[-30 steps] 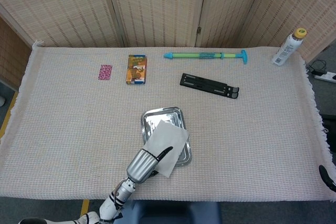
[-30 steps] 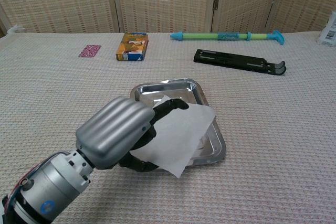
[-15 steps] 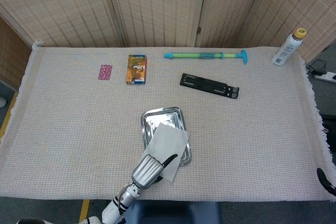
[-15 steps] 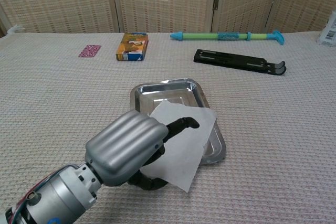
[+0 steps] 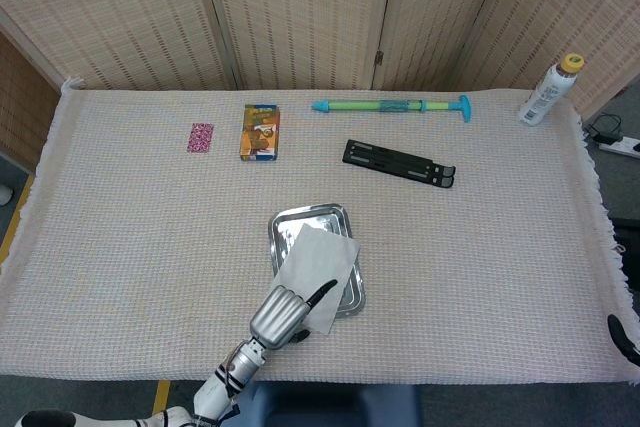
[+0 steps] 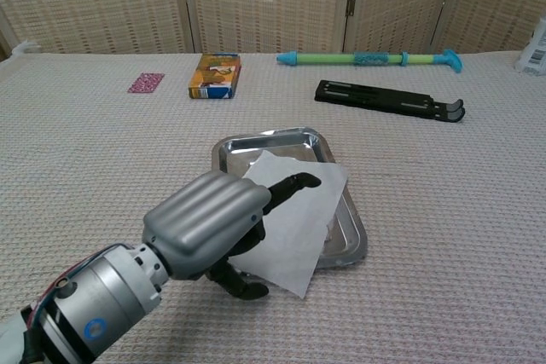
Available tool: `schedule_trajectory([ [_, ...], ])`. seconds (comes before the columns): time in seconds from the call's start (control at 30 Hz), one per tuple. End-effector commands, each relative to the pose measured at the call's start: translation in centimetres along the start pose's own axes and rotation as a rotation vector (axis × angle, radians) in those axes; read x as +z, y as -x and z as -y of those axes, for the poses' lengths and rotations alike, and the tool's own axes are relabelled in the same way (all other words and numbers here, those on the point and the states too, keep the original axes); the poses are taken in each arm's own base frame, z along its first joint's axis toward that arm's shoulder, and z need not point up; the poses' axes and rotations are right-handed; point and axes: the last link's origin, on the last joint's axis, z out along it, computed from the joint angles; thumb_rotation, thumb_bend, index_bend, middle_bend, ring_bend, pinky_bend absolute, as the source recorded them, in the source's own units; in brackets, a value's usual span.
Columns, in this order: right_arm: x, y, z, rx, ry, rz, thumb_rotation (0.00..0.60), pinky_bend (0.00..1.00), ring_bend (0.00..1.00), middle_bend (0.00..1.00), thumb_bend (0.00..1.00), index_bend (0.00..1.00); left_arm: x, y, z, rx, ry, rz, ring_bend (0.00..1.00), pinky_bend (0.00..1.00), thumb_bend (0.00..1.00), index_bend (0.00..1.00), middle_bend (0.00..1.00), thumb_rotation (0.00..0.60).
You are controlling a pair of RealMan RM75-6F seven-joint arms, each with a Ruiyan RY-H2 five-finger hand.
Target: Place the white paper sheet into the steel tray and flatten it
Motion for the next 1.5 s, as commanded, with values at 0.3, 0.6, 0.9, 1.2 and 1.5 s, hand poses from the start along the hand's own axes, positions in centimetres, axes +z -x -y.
schedule_trajectory([
  [0.3, 0.0, 0.1, 0.1, 0.008, -0.001, 0.002, 0.600, 0.00, 0.00, 0.00, 0.40, 0.00, -0.9, -1.7, 0.3, 0.035, -0.010, 0.074, 1.00, 1.00, 0.28, 0.16, 1.00, 0.600],
  [0.6, -0.1, 0.2, 0.2, 0.020, -0.023, 0.039, 0.600, 0.00, 0.00, 0.00, 0.40, 0.00, -2.4, -3.4, 1.9, 0.123, 0.025, 0.149, 1.00, 1.00, 0.80, 0.12, 1.00, 0.600],
  [0.9, -0.1, 0.6, 0.3, 0.019, -0.019, 0.048, 0.600, 0.00, 0.00, 0.00, 0.40, 0.00, -1.9, -5.1, 1.5, 0.100, 0.074, 0.110, 1.00, 1.00, 0.98, 0.19, 1.00, 0.600],
  [1.2, 0.1, 0.8, 0.1, 0.022, -0.012, 0.063, 0.600, 0.00, 0.00, 0.00, 0.40, 0.00, -0.1, -4.0, 2.0, 0.141, 0.046, 0.091, 1.00, 1.00, 1.00, 0.22, 1.00, 0.600],
  [1.5, 0.5, 0.4, -0.3, 0.010, -0.001, 0.028, 0.600, 0.00, 0.00, 0.00, 0.40, 0.00, 2.1, -2.8, 0.9, 0.170, 0.071, 0.111, 1.00, 1.00, 1.00, 0.22, 1.00, 0.600],
])
